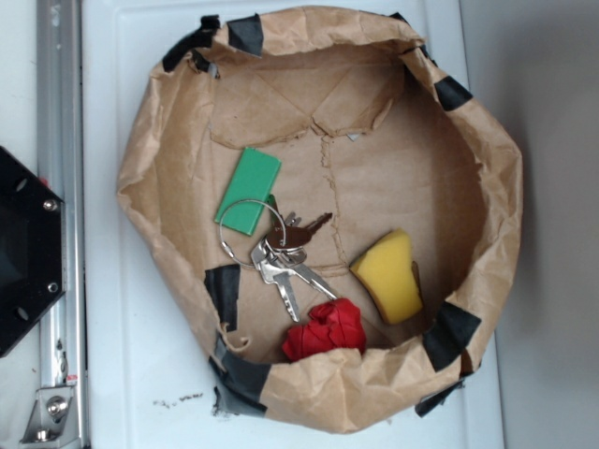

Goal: Grab the silver keys.

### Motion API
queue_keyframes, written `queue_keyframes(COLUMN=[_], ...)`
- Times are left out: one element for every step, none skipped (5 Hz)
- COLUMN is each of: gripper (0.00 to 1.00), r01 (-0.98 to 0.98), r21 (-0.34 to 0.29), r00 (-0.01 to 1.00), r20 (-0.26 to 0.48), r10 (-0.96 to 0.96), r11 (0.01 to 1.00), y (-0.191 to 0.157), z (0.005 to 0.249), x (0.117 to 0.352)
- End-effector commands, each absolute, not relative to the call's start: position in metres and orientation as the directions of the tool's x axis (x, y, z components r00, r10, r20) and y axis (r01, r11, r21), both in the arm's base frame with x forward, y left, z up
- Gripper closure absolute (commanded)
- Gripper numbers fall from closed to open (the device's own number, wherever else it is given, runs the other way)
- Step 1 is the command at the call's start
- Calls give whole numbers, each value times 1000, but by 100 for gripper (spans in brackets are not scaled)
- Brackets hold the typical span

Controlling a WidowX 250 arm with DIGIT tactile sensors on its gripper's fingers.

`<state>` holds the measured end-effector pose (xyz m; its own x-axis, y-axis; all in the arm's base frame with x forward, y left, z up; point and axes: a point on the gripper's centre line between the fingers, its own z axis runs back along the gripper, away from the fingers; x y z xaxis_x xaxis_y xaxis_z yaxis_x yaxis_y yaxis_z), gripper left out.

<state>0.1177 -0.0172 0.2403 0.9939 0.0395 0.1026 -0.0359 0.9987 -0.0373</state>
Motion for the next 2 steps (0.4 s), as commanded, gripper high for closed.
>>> queue_keyframes(gripper=[0,0], r01=[-36,-60], r21=[-37,-37], r00=[994,992], r20=[103,105], r10=[40,64], r11=[999,997], y=[-17,-14], z=[240,241], x=[118,145])
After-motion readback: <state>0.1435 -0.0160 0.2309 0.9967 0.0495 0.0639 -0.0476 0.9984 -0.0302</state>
